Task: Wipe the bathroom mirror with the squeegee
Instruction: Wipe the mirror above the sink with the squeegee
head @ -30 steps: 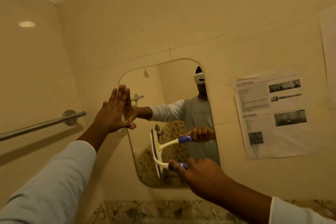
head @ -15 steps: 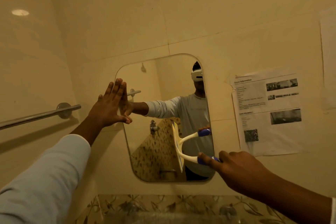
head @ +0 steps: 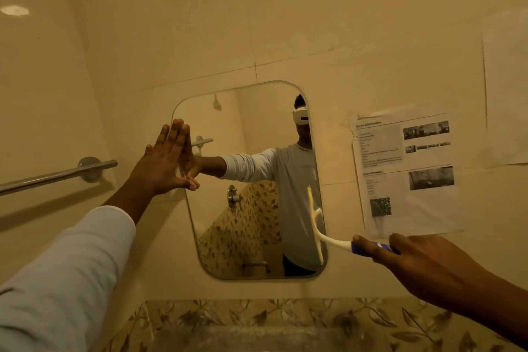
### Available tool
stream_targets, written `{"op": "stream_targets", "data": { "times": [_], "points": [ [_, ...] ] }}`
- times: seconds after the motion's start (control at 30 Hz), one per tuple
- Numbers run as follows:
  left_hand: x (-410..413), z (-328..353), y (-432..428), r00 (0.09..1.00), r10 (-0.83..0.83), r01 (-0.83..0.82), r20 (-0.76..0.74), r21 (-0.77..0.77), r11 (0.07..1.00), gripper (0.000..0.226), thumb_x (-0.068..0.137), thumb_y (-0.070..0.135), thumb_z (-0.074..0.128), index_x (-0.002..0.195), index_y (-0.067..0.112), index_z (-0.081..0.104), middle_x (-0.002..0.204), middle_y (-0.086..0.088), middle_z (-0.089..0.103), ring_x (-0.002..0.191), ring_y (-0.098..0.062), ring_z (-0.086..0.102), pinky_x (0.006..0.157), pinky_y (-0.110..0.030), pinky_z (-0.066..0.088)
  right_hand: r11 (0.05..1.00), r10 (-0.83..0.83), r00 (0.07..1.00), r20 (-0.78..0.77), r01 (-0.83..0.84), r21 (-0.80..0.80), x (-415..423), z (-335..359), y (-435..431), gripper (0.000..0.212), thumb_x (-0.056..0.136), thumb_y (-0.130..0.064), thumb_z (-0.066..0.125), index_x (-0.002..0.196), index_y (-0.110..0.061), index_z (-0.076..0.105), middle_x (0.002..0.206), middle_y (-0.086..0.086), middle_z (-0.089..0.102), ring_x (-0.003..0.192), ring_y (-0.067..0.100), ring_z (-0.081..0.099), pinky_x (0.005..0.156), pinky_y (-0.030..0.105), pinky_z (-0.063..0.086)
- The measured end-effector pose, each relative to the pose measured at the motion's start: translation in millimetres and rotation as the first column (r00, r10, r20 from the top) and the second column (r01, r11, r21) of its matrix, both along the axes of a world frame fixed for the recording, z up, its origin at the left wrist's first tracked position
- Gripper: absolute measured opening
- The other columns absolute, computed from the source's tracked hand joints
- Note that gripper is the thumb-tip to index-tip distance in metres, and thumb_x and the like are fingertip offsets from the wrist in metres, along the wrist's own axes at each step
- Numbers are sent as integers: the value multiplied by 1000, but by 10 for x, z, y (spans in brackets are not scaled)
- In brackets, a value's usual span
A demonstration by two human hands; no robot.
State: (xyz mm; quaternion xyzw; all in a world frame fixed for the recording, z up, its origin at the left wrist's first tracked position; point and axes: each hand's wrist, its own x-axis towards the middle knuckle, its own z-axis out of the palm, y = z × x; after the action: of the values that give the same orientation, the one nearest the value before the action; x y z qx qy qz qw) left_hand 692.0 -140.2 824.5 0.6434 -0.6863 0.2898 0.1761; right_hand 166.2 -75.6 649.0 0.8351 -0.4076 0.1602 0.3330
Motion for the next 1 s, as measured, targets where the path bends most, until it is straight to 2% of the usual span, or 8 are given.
{"op": "stream_targets", "data": {
  "times": [0.17, 0.4, 0.53, 0.6, 0.7, 0.77, 0.87, 1.0],
  "points": [
    [-42, -5, 36, 1000, 24, -24, 6, 18, 1000, 166, 47, 83, 81, 156, 31, -33, 164, 10, -38, 155, -22, -29, 118, -71, 18, 995, 60, 990, 126, -70, 75, -146, -138, 25, 123, 40, -36, 104, 149, -23, 48, 56, -2, 52, 41, 8, 27, 35, 16, 27],
    [-81, 5, 69, 999, 33, -33, 6, 20, 999, 165, 49, 81, 83, 155, 32, -35, 163, 11, -40, 154, -21, -30, 118, -71, 20, 950, 302, 950, 77, -307, 57, 983, -459, -77, 54, 78, -60, 81, 119, -26, 74, 74, -14, 69, 48, 2, 57, 40, 15, 48],
    [-49, 17, 66, 999, 50, -50, 7, 23, 998, 164, 50, 80, 83, 154, 33, -36, 162, 12, -41, 153, -21, -32, 118, -71, 20, 936, 318, 947, 50, -322, 140, 1623, -467, -231, 45, 77, -62, 80, 108, -31, 75, 75, -14, 70, 49, 4, 59, 37, 19, 45],
    [-43, 18, 58, 998, 54, -55, 14, 27, 998, 163, 52, 79, 83, 153, 34, -37, 162, 12, -41, 153, -21, -32, 118, -71, 20, 934, 327, 944, 42, -330, 137, 1875, -436, -316, 45, 86, -61, 70, 117, -29, 71, 82, -12, 71, 55, 8, 64, 40, 23, 47],
    [-48, 19, 46, 998, 58, -59, 15, 37, 998, 163, 54, 77, 84, 152, 34, -38, 162, 12, -42, 153, -21, -32, 118, -71, 20, 933, 319, 941, 111, -332, 139, 2165, -423, -404, 52, 107, -52, 38, 149, -21, 41, 118, 6, 67, 91, 29, 69, 67, 38, 53],
    [-55, 14, 44, 997, 70, -70, 16, 41, 997, 163, 54, 78, 83, 152, 32, -38, 161, 11, -44, 152, -22, -34, 118, -70, 18, 921, 341, 930, 138, -360, 148, 2270, -429, -435, 52, 105, -50, 47, 147, -21, 46, 110, 6, 70, 83, 27, 70, 60, 36, 50],
    [-63, 5, 33, 997, 75, -75, 15, 49, 996, 163, 54, 78, 82, 153, 30, -38, 160, 9, -45, 152, -22, -35, 119, -69, 18, 948, 293, 956, 6, -291, 126, 2362, -398, -399, 48, 75, -54, 84, 114, -27, 74, 68, -7, 67, 45, 9, 58, 37, 24, 23],
    [-58, -5, 22, 998, 65, -65, 10, 44, 997, 163, 54, 78, 83, 153, 31, -38, 160, 10, -45, 151, -21, -36, 118, -70, 17, 953, 290, 954, 82, -295, 63, 2214, -448, -498, 51, 99, -43, 62, 142, -19, 53, 97, 5, 71, 70, 23, 68, 49, 27, 32]
  ]
}}
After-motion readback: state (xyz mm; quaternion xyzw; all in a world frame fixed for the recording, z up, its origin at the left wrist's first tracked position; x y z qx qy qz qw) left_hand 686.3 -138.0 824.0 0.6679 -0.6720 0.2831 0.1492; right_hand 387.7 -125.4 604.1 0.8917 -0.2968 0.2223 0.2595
